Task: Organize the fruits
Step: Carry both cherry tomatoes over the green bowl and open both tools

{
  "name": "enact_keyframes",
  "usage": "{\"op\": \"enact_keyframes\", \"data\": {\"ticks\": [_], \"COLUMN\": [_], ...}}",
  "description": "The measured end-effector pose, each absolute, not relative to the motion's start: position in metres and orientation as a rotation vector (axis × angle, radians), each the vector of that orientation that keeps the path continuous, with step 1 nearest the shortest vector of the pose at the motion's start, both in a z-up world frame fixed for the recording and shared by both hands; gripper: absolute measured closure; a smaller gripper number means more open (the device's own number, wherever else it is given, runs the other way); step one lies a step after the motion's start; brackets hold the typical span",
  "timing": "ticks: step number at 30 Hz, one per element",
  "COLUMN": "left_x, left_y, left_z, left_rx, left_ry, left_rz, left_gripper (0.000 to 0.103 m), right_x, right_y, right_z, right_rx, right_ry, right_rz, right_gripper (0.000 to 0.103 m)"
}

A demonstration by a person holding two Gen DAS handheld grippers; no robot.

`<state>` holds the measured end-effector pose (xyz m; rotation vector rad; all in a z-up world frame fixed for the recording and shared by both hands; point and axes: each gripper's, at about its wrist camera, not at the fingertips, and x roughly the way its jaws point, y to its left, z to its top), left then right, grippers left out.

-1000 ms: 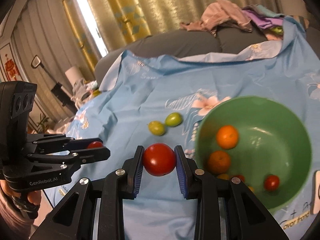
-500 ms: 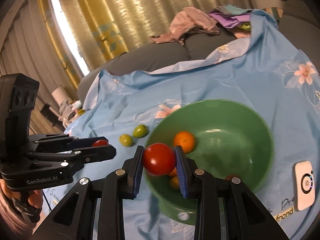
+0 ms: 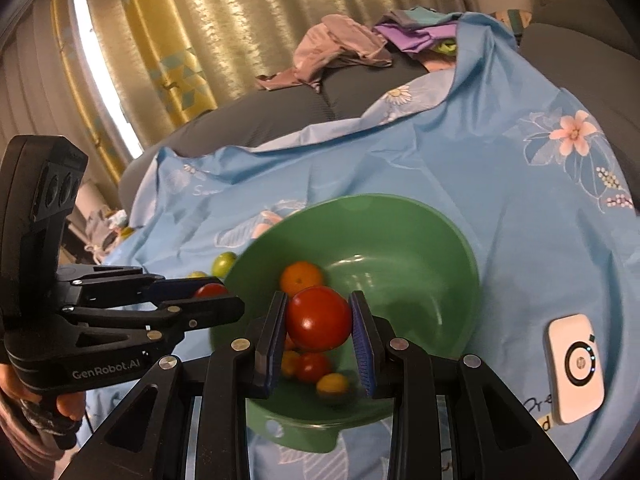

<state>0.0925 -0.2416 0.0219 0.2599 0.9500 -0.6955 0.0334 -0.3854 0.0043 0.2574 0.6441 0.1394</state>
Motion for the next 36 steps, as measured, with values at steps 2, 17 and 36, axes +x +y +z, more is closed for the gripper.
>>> {"op": "enact_keyframes", "data": {"ticks": [2, 17, 36], "left_x": [0.093, 0.099, 0.062], "left_y": [-0.245, -0.238, -0.091], "left_z": [0.018, 0.012, 0.011], "left_rx": [0.268, 0.235, -0.180], "left_ry": [0.958, 0.980, 1.082], "left_rz": [-0.694, -0.668, -0.530], "left_gripper": [0.078, 0.051, 0.016], "right_x": [0.034, 0.032, -0.009], "right_y": [-0.386, -0.393, -0.387], "right_z": [0.003, 0.002, 0.021], "right_rx": [0.247, 0.271, 0.360], "right_ry": [0.649, 0.669, 0.636], "right_rz": [0.124, 0.076, 0.108], "right_gripper": [0.070, 0.070, 0.070]}}
